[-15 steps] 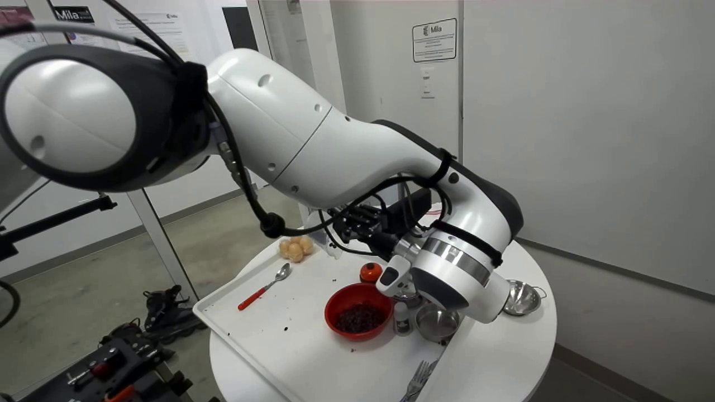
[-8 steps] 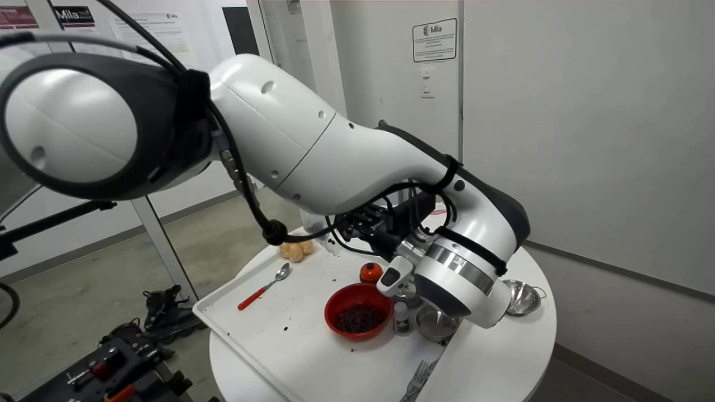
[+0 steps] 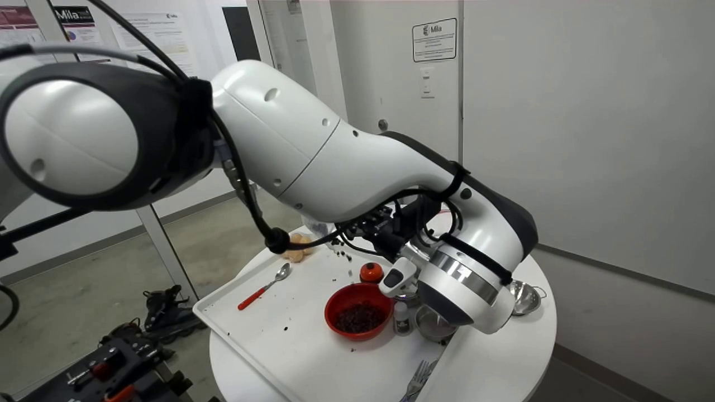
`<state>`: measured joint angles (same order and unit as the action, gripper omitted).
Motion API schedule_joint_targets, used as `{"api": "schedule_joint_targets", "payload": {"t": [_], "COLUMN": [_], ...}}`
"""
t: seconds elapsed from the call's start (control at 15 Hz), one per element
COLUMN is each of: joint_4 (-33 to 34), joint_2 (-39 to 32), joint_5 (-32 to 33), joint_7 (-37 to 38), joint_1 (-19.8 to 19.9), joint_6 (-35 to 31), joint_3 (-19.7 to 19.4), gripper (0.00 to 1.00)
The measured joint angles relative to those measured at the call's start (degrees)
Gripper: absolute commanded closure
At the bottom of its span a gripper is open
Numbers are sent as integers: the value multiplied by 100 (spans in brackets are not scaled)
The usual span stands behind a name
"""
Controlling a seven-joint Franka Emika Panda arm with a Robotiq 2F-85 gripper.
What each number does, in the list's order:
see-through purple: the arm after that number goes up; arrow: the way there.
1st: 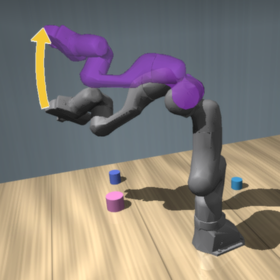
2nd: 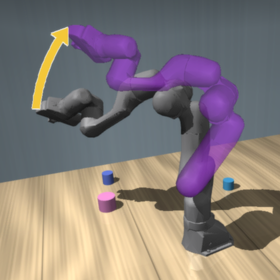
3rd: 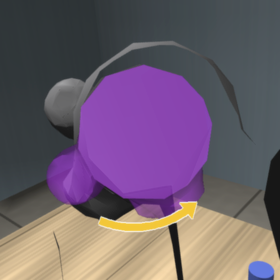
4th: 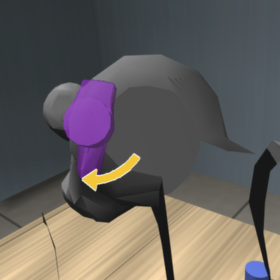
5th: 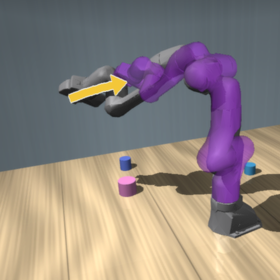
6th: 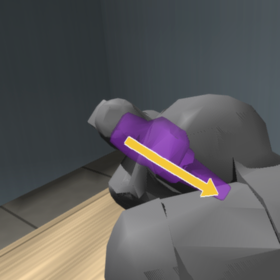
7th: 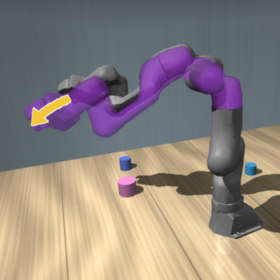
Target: Pick up the colourless cup from the table, pour some of its contents in the orange bowl and put the cup back on the table.
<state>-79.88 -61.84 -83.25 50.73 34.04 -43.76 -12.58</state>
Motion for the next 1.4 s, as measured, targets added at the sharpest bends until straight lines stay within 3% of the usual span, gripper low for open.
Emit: {"api": "schedule_joint_targets", "payload": {"t": [0.67, 1.4], "joint_4": [70, 85], "joint_2": [-50, -287], "joint_5": [-115, -371], "joint_7": [187, 209], "joint_1": [48, 111], "joint_6": [40, 771], "joint_3": [65, 381], "gripper": [92, 92]}}
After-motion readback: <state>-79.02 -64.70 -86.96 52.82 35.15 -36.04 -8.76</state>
